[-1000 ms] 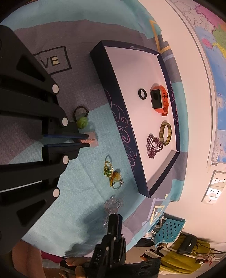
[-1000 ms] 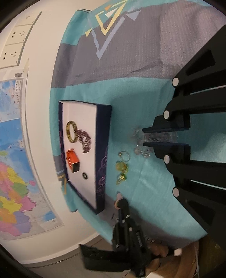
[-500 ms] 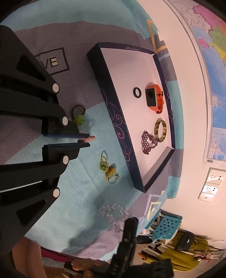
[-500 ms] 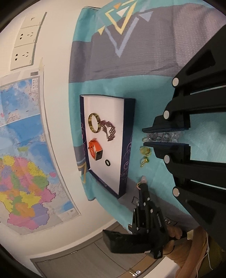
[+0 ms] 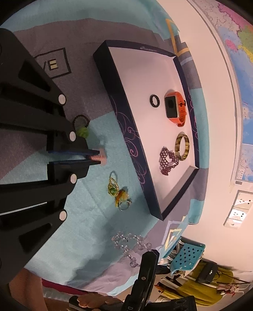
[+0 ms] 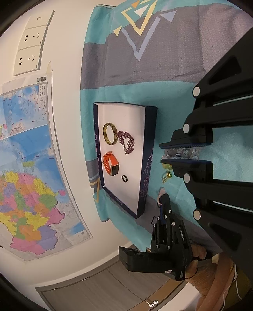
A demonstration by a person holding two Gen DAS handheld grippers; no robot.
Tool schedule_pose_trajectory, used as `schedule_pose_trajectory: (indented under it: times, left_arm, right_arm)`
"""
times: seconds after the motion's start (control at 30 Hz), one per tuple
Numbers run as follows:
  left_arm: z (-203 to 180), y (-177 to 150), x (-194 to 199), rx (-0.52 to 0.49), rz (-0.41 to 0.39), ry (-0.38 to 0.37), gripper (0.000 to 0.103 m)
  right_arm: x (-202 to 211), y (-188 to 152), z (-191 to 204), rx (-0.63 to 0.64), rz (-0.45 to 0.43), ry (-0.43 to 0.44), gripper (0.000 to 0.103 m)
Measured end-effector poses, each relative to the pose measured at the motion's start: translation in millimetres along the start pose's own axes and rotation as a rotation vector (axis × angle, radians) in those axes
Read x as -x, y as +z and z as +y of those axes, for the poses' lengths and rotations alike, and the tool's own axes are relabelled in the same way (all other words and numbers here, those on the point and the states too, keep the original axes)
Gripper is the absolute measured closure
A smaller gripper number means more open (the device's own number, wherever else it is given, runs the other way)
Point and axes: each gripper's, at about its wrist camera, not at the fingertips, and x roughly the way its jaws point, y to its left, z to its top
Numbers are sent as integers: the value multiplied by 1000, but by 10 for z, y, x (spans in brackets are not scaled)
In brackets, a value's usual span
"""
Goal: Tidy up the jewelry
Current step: 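Carry the pink clip and crystal bracelet into the box and open both tools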
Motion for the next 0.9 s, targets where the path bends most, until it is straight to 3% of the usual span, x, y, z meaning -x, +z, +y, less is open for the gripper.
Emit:
schedule_pose_trajectory:
  times: [0.33, 0.9]
  left_arm:
    - [36, 110, 195, 36, -50, -50, 99]
    - [136, 376, 391, 35, -123, -31, 99]
  right_arm:
    - [77, 168, 70, 34, -42, 3, 95]
    - [-40, 597, 138, 86, -85, 18, 95]
